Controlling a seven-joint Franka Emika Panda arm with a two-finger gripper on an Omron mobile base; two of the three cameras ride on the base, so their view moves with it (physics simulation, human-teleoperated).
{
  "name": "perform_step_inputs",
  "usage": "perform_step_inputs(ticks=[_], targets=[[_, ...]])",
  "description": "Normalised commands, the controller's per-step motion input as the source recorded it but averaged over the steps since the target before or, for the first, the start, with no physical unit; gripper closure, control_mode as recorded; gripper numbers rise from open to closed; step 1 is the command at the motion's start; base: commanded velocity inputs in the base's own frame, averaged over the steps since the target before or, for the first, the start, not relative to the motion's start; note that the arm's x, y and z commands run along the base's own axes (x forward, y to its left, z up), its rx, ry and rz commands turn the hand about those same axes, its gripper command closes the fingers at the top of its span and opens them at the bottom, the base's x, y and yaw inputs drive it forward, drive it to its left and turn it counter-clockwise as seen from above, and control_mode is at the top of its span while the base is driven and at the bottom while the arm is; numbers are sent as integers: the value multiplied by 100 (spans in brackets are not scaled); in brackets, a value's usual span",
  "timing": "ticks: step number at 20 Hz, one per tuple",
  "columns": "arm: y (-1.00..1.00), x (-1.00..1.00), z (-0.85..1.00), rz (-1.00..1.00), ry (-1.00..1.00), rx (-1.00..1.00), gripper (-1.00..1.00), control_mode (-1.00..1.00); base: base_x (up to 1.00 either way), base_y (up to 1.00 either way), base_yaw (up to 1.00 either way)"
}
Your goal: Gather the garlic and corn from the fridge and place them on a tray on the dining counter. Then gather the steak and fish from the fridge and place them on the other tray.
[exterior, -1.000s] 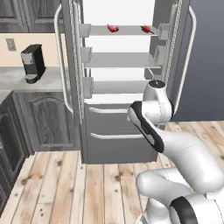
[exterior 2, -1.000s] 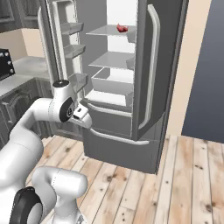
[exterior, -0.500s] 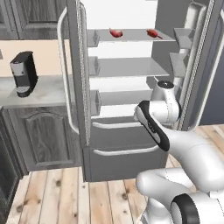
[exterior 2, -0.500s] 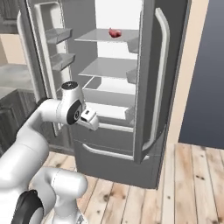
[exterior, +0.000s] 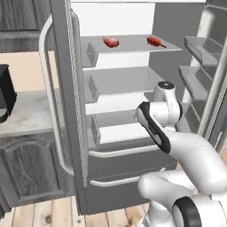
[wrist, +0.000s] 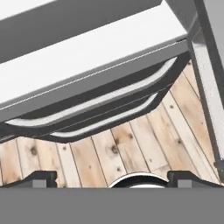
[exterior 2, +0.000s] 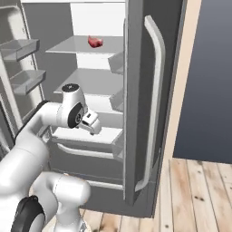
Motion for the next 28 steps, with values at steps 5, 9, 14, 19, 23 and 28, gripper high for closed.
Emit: perform_step_inputs(ticks=[5,9,14,19,23,28], targets=[[0,0,0,0,0,0,-100,100,76,14,0],[0,0,0,0,0,0,-100,100,45,0,0],[0,0,0,0,0,0,-100,100,3,0,0],[0,0,0,0,0,0,-100,100,0,0,0],[0,0,0,0,0,0,-100,100,0,0,0],[0,0,0,0,0,0,-100,-100,0,0,0]])
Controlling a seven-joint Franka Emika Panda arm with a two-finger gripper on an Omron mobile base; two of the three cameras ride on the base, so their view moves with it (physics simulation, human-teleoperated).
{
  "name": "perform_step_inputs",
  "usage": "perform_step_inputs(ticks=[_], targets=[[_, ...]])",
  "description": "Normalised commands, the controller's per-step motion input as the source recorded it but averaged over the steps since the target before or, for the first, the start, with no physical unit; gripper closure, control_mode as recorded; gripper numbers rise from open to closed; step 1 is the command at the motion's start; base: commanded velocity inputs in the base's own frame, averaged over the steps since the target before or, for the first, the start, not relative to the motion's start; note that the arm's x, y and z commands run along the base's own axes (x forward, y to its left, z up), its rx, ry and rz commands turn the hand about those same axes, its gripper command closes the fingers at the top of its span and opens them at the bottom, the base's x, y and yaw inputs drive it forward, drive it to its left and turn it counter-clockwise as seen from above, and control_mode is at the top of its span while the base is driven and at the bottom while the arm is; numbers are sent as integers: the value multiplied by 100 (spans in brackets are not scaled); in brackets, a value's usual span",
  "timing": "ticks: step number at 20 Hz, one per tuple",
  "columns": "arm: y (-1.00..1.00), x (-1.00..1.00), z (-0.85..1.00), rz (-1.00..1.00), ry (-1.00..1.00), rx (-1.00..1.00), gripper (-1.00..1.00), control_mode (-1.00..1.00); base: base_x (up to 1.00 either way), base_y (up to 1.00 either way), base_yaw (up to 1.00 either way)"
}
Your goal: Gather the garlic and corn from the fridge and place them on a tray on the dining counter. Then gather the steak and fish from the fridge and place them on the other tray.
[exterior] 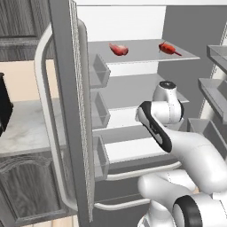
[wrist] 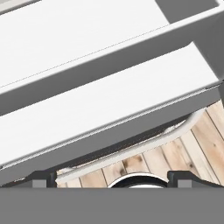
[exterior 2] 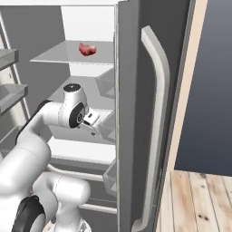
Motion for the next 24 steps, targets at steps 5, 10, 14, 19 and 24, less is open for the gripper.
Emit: perform_step_inputs(ticks=[5,10,14,19,24], targets=[[0,0,0,0,0,0,-100,-100,0,0,0],[0,0,0,0,0,0,-100,-100,0,0,0],[6,-26,1,1,-6,0,-100,-100,0,0,0],[13,-6,50,10,-13,0,-100,-100,0,0,0],[1,4,48,9,-6,-4,-100,-100,0,0,0]])
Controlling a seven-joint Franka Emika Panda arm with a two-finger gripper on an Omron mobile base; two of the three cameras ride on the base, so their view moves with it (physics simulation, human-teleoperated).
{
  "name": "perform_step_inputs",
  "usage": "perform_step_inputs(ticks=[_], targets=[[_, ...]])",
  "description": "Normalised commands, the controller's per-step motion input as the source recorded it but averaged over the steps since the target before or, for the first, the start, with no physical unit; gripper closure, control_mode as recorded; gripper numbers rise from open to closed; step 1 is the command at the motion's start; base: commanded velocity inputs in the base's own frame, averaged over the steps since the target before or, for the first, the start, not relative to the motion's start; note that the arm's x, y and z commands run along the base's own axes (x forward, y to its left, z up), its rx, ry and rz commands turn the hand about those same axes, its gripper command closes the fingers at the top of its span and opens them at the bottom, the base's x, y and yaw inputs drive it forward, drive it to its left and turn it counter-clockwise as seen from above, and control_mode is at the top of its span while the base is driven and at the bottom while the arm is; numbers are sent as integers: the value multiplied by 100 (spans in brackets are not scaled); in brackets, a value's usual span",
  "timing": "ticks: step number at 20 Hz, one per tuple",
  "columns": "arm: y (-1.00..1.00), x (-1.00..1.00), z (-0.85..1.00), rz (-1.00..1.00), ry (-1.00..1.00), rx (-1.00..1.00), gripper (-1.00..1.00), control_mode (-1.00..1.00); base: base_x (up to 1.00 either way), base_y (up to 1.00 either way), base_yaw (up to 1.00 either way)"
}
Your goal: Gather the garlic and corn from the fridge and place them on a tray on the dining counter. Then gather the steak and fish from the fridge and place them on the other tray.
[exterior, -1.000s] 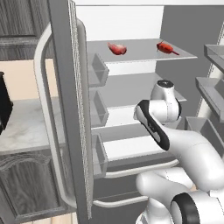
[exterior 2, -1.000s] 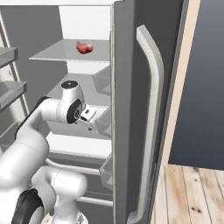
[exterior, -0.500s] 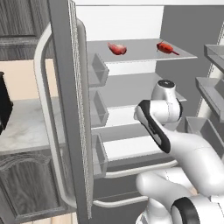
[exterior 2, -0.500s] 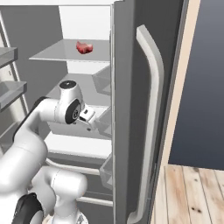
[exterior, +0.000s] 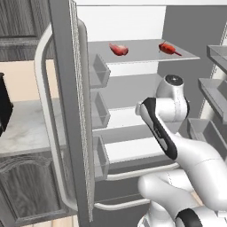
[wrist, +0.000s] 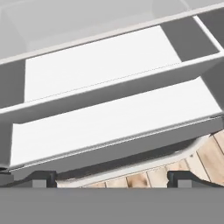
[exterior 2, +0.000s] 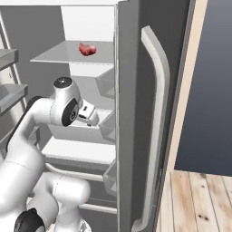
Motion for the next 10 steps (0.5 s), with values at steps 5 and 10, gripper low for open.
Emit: perform_step_inputs(ticks=[5,10], targets=[[6,0,58,6,-10,-9,-100,-100,0,0,0],[0,2,64,4,-6,-8,-100,-100,0,0,0]])
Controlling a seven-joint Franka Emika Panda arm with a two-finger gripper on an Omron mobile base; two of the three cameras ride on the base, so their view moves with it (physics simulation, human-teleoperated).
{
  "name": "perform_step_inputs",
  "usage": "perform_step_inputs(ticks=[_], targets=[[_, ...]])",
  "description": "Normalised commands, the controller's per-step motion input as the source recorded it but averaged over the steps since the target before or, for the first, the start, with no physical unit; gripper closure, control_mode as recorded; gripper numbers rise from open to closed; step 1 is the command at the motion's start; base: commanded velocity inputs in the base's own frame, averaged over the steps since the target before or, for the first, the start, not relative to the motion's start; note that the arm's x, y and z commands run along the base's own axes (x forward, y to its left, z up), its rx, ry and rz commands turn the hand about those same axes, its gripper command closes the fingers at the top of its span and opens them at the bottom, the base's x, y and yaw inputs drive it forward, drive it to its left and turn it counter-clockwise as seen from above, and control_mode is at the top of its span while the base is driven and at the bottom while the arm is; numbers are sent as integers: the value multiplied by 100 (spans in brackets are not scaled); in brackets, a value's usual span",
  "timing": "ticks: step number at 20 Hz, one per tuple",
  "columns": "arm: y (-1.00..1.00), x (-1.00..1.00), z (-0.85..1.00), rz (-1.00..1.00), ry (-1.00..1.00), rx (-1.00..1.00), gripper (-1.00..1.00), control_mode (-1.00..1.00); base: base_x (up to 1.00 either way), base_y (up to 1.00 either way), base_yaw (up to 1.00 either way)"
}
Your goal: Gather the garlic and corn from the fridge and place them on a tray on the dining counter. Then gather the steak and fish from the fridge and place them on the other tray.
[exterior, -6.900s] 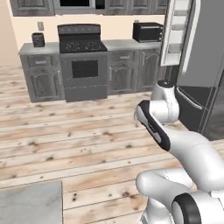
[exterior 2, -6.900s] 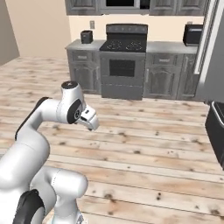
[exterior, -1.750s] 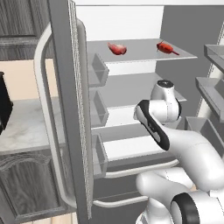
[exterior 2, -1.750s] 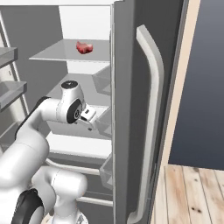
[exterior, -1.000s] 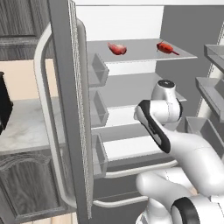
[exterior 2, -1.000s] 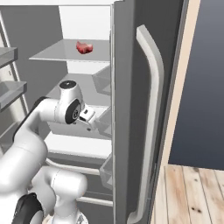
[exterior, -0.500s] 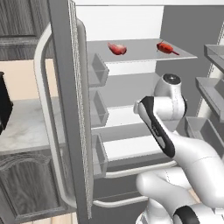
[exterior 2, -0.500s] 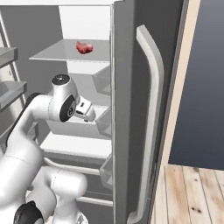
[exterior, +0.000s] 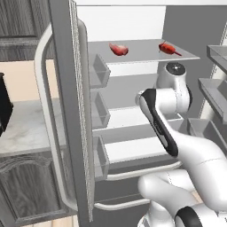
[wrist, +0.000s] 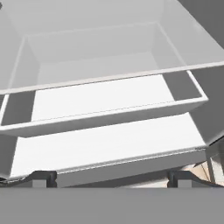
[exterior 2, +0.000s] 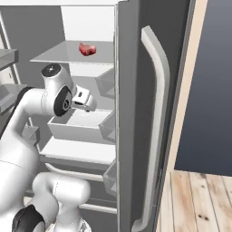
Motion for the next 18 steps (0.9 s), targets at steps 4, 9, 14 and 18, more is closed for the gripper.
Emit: perform_step_inputs(ticks=[4,9,14,18], targets=[[7,1,47,14,-5,-7,-100,-100,0,0,0],[10,0,37,26,-19,-7,-100,-100,0,0,0],[10,0,42,20,-23,-3,-100,-100,0,0,0],[29,25,35,4,-25,-9,-100,-100,0,0,0]])
